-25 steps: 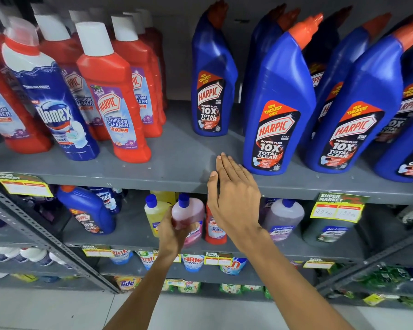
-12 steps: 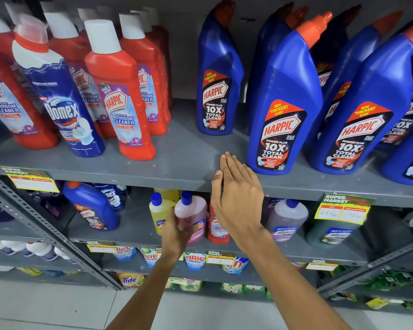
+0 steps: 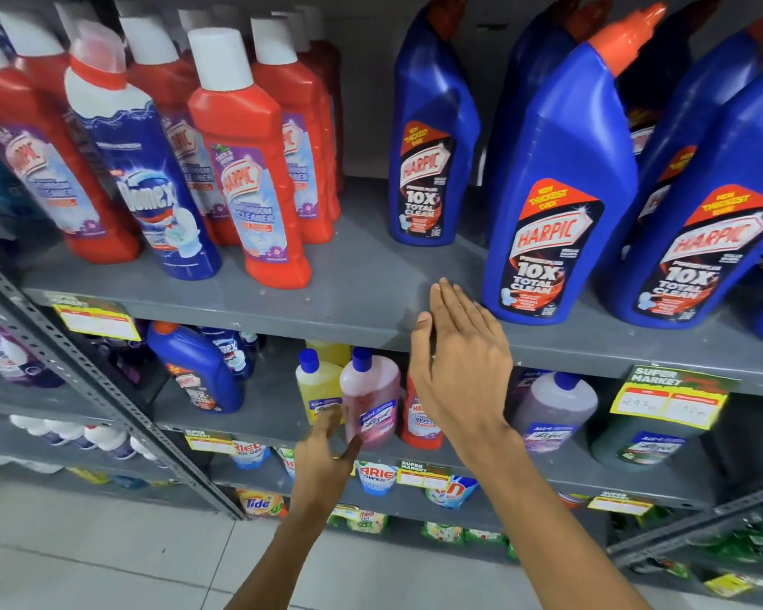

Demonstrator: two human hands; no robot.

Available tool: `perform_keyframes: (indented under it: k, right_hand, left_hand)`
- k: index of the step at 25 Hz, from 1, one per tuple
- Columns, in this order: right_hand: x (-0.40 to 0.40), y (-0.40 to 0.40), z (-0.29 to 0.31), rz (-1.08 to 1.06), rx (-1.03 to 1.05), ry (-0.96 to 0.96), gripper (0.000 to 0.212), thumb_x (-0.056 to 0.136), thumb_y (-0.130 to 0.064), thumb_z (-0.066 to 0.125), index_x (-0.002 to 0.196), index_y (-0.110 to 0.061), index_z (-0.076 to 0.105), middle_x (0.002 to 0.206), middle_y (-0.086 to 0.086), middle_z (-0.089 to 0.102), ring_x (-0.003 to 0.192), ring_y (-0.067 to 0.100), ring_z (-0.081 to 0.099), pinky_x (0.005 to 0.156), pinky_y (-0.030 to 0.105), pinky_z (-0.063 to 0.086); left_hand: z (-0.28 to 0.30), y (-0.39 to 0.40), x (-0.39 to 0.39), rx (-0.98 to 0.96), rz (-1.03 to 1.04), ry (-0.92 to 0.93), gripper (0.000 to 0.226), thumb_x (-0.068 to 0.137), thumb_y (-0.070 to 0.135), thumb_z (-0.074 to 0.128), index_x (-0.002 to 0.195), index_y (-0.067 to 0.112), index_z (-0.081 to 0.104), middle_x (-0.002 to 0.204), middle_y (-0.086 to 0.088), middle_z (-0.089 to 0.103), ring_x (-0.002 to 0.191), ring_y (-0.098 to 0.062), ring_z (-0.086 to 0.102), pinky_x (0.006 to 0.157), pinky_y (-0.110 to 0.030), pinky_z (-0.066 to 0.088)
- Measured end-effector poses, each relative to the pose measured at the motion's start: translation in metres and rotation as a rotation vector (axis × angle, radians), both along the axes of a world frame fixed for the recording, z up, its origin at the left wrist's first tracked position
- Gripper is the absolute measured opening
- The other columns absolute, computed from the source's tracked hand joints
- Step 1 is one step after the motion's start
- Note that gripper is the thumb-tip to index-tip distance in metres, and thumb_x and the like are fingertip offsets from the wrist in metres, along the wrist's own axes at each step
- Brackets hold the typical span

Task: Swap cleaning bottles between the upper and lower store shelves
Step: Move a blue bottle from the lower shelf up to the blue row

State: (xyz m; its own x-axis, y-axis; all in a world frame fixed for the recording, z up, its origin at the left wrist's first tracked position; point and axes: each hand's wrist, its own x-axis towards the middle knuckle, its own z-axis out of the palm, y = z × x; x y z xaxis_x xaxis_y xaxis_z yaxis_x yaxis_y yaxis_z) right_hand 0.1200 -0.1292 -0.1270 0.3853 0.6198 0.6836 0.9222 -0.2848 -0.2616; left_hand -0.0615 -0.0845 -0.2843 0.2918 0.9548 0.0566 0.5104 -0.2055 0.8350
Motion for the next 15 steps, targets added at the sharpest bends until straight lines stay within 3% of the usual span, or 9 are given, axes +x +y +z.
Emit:
perform_keyframes:
  k: [2, 5, 8, 11, 14, 15]
  right_hand:
    - [-0.003, -0.001, 0.002, 0.033, 0.045, 0.059, 0.047, 0.109, -0.027, 0.048, 0.145, -0.004, 0.066, 0.15, 0.01, 0.068, 0.141, 0.022, 0.064, 0.123, 0.039, 0.042]
    - [-0.038, -0.009, 0.003, 0.187, 0.238, 0.289, 0.047, 0.11, -0.022, 0.05, 0.154, -0.007, 0.057, 0.159, 0.001, 0.058, 0.153, 0.002, 0.046, 0.131, 0.03, 0.027]
    - [-0.109, -0.018, -0.027, 0.376, 0.29, 0.369, 0.045, 0.107, -0.017, 0.052, 0.149, -0.004, 0.059, 0.157, 0.003, 0.06, 0.153, 0.018, 0.051, 0.131, 0.042, 0.029]
    - [-0.179, 0.001, -0.093, 0.527, 0.127, 0.378, 0.045, 0.103, -0.02, 0.058, 0.147, -0.011, 0.063, 0.158, -0.005, 0.061, 0.15, 0.018, 0.055, 0.128, 0.043, 0.037]
    - [-0.216, 0.05, -0.161, 0.51, -0.059, 0.532, 0.045, 0.108, -0.031, 0.054, 0.152, -0.019, 0.061, 0.162, -0.014, 0.055, 0.152, 0.011, 0.051, 0.123, 0.044, 0.042]
    - [-0.222, 0.068, -0.182, 0.463, -0.126, 0.574, 0.049, 0.11, -0.036, 0.051, 0.156, -0.022, 0.056, 0.166, -0.015, 0.05, 0.155, 0.009, 0.047, 0.124, 0.043, 0.04]
  left_hand:
    - [-0.013, -0.002, -0.033, -0.014, -0.021, 0.048, 0.021, 0.087, 0.026, 0.084, 0.104, 0.027, 0.072, 0.099, 0.022, 0.073, 0.086, 0.007, 0.067, 0.075, -0.014, 0.05]
    - [-0.033, 0.013, -0.1, -0.132, 0.027, 0.105, 0.014, 0.084, 0.027, 0.087, 0.085, 0.029, 0.073, 0.081, 0.015, 0.075, 0.073, 0.001, 0.07, 0.072, -0.028, 0.06]
    - [-0.04, 0.048, -0.165, -0.237, 0.07, 0.089, 0.022, 0.08, 0.005, 0.088, 0.076, 0.022, 0.075, 0.079, 0.006, 0.077, 0.069, -0.005, 0.077, 0.067, -0.024, 0.063]
    - [-0.037, 0.1, -0.215, -0.292, 0.117, 0.056, 0.014, 0.081, -0.002, 0.087, 0.085, 0.008, 0.078, 0.079, -0.002, 0.078, 0.075, -0.029, 0.079, 0.065, -0.022, 0.061]
    - [-0.032, 0.156, -0.242, -0.299, 0.158, 0.062, 0.027, 0.077, 0.0, 0.09, 0.095, 0.003, 0.071, 0.072, 0.005, 0.074, 0.063, -0.002, 0.068, 0.057, -0.005, 0.051]
    - [-0.028, 0.174, -0.245, -0.307, 0.166, 0.061, 0.038, 0.074, -0.003, 0.092, 0.101, 0.003, 0.066, 0.08, 0.005, 0.072, 0.065, 0.001, 0.067, 0.058, -0.004, 0.051]
